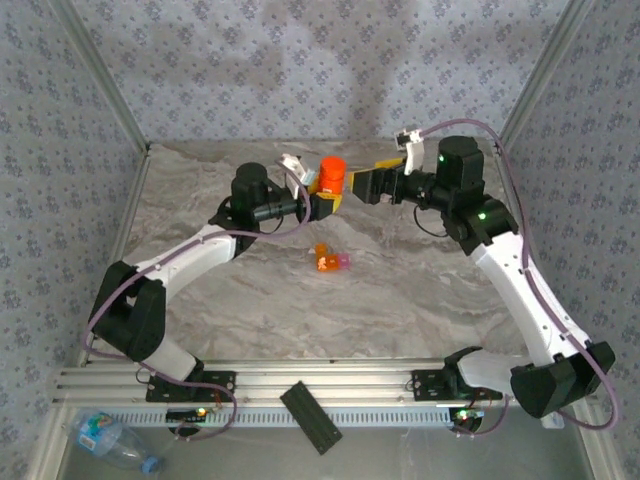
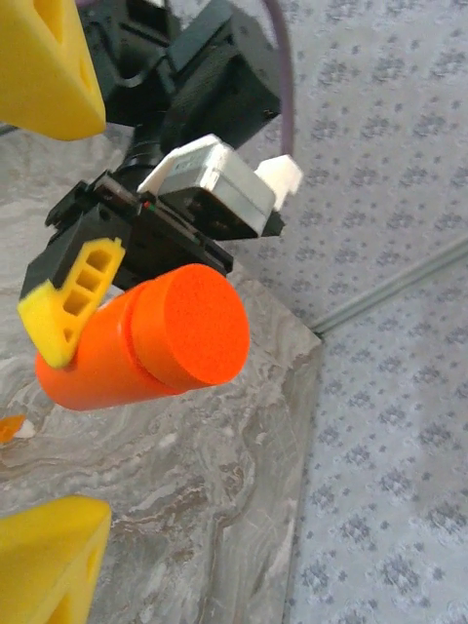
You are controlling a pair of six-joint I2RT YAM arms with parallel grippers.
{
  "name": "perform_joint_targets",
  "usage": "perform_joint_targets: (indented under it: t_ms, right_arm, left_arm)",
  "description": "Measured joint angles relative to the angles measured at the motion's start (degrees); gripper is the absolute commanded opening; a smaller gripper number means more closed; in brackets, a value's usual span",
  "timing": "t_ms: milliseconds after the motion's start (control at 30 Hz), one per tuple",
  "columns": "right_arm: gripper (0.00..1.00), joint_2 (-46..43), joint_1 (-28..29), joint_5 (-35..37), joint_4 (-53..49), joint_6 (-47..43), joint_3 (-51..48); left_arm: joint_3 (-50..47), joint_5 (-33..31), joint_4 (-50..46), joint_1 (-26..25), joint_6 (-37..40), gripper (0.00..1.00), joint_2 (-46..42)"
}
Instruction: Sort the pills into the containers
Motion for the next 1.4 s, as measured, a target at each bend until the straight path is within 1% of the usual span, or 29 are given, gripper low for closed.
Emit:
perform_joint_targets:
  t_ms: [133, 233, 400, 633, 733, 800, 867, 967, 1000, 1100, 1200, 1300, 1400]
  right_arm:
    - [0.89, 4.5, -0.3, -3.0, -2.8, -2.8, 3.9]
    - [0.87, 6.7, -0.3, -4.8, -3.6, -3.9, 4.9]
    - [0.81, 7.5, -0.3, -6.4, -4.2, -4.4, 5.0]
    - [0.8, 8.5, 0.7, -7.4, -4.3, -4.7, 6.0]
    - [0.78, 9.1, 1.3, -7.6, -4.4, -4.7, 6.0]
    - [0.73, 9.5, 1.5, -7.6, -4.4, -4.8, 6.0]
    - [0.65, 9.9, 1.7, -7.6, -4.5, -5.3, 6.0]
    - [0.47, 10.1, 1.9, -8.1, -4.5, -5.6, 6.0]
    - [0.43, 10.1, 2.0, -8.0, -4.5, -5.6, 6.0]
    - [0.38, 10.1, 2.0, -8.0, -4.8, -5.3, 6.0]
    - [0.35, 10.1, 2.8, -5.7, -4.5, -4.8, 6.0]
    - [0.34, 10.1, 4.2, -0.7, -3.0, -2.8, 5.0]
    - [0.34, 10.1, 6.5, 6.1, -0.4, 0.2, 2.4]
  left_arm:
    - [2.6, 6.7, -4.0, 0.0, 0.2, 0.0, 0.0]
    - [4.0, 10.1, -6.4, 0.0, 0.3, 0.0, 0.3]
    - [4.6, 12.6, -8.9, -0.1, 0.5, 0.0, 0.9]
    - [4.7, 13.7, -10.5, -0.4, 0.9, 0.0, 1.1]
    - [4.7, 13.7, -10.5, -0.4, 0.9, 0.0, 1.1]
    - [4.9, 13.7, -10.7, -0.4, 0.9, 0.0, 1.2]
    - [5.1, 13.7, -10.7, -0.4, 1.1, 0.0, 1.2]
    - [5.4, 13.6, -11.3, -0.4, 1.4, 0.0, 1.3]
    - [5.4, 13.7, -11.4, -0.4, 1.4, 0.0, 1.4]
    - [5.5, 13.2, -11.7, -0.4, 1.4, 0.0, 1.4]
    - [5.5, 11.6, -11.8, -0.6, 1.7, 0.0, 1.4]
    - [4.7, 7.2, -11.5, -1.1, 2.2, 0.0, 1.2]
    - [1.9, 0.9, -10.1, -1.9, 2.4, 0.0, 0.6]
